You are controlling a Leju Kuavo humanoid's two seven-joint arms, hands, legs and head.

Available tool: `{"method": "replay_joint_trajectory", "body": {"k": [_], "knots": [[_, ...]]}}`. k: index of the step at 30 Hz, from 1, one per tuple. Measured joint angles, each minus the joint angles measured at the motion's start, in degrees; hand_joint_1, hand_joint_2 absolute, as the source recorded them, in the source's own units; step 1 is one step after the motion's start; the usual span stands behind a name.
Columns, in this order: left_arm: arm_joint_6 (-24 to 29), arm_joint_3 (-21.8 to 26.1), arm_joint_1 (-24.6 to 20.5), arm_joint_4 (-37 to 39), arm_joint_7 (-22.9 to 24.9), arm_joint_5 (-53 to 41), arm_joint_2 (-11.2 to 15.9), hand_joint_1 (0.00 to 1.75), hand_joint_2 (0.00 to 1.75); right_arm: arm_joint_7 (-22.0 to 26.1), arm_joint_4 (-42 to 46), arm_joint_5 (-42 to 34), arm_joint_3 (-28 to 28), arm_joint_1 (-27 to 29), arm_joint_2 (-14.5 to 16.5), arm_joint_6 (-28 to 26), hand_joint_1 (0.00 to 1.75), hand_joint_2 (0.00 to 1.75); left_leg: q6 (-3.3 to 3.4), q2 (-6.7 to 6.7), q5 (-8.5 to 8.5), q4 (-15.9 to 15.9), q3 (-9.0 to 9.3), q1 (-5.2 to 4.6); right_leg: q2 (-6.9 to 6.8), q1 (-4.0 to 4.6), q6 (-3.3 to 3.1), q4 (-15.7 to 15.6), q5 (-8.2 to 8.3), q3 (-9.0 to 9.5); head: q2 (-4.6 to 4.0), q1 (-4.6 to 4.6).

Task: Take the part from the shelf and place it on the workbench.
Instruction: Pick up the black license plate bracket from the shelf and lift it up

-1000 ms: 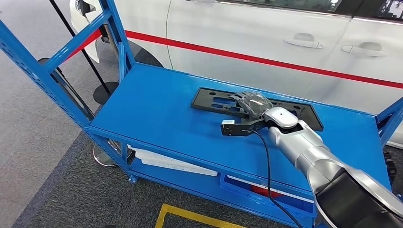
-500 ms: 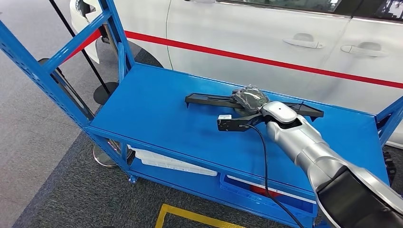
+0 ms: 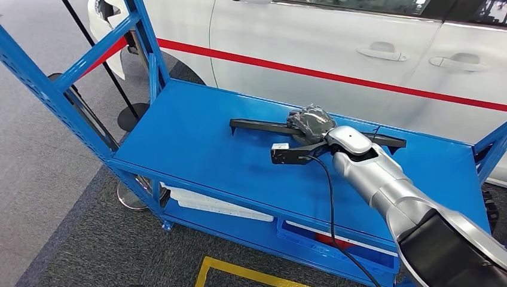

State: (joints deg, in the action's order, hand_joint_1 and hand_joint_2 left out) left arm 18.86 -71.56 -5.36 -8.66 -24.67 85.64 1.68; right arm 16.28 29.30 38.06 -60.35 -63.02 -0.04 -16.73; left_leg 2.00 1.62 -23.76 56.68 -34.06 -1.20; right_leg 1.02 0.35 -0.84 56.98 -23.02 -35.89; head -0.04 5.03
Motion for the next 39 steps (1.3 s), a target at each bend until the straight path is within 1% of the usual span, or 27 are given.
{"method": "replay_joint_trajectory", "body": {"k": [12, 16, 21, 23, 25, 28, 33, 39], "knots": [[0.58, -0.03, -0.60, 0.00, -1.05, -0.77, 0.00, 0.00, 0.00, -0.63, 0.15, 0.30, 0.22, -0.26, 0.00, -0.68, 1.75, 1.75, 0.00, 0.00, 0.00, 0.00, 0.00, 0.00, 0.00, 0.00, 0.00, 0.00, 0.00, 0.00, 0.00, 0.00], [0.70, -0.18, -0.97, 0.00, -1.86, -1.15, 0.00, 0.00, 1.75, -0.66, 0.14, 1.47, 0.06, -0.35, 0.00, -1.03, 1.75, 1.75, 0.00, 0.00, 0.00, 0.00, 0.00, 0.00, 0.00, 0.00, 0.00, 0.00, 0.00, 0.00, 0.00, 0.00], [0.24, -0.01, -1.22, 0.00, -5.17, -0.38, 0.00, 0.00, 1.75, -0.73, -0.07, 2.13, -0.33, -0.38, -0.01, -1.75, 1.75, 1.75, 0.00, 0.00, 0.00, 0.00, 0.00, 0.00, 0.00, 0.00, 0.00, 0.00, 0.00, 0.00, 0.00, 0.00], [-1.10, -0.01, -1.38, 0.00, -6.67, -0.58, 0.01, 0.00, 1.75, -0.72, -0.18, 2.11, -0.48, -0.38, -0.07, -2.04, 1.75, 1.75, 0.00, 0.00, 0.00, 0.00, 0.00, 0.00, 0.00, 0.00, 0.00, 0.00, 0.00, 0.00, 0.00, 0.00], [-2.49, -0.03, -1.58, 0.00, -7.13, -0.96, 0.05, 0.00, 1.75, -0.62, -0.32, 2.05, -0.58, -0.37, -0.17, -2.28, 1.75, 1.75, 0.00, 0.00, 0.00, 0.00, 0.00, -0.01, 0.00, 0.00, 0.00, 0.00, 0.00, 0.00, 0.00, 0.00], [-3.03, -0.08, -1.80, 0.00, -6.00, -1.33, 0.09, 0.00, 1.75, -0.52, -0.54, 2.00, -0.75, -0.33, -0.22, -2.59, 1.75, 1.75, 0.00, 0.00, 0.00, 0.00, 0.00, -0.01, 0.00, 0.00, 0.00, 0.00, 0.00, 0.00, 0.00, 0.00], [-2.87, -0.44, -1.81, 0.00, -2.55, -1.77, 0.27, 0.00, 1.75, -1.03, -0.60, 2.05, -0.82, -0.23, -0.22, -3.16, 1.75, 1.75, 0.00, 0.00, 0.00, 0.00, 0.00, -0.01, 0.00, 0.00, 0.00, 0.00, 0.00, 0.00, 0.00, 0.00], [-2.66, -0.75, -1.52, 0.00, -2.29, -1.96, 0.28, 0.00, 1.75, -1.64, -0.60, 2.40, -0.79, 0.05, -0.35, -4.39, 1.75, 1.75, 0.00, 0.00, 0.00, 0.00, 0.00, -0.01, 0.00, 0.00, 0.00, 0.00, 0.00, 0.00, 0.00, -0.01]]}}
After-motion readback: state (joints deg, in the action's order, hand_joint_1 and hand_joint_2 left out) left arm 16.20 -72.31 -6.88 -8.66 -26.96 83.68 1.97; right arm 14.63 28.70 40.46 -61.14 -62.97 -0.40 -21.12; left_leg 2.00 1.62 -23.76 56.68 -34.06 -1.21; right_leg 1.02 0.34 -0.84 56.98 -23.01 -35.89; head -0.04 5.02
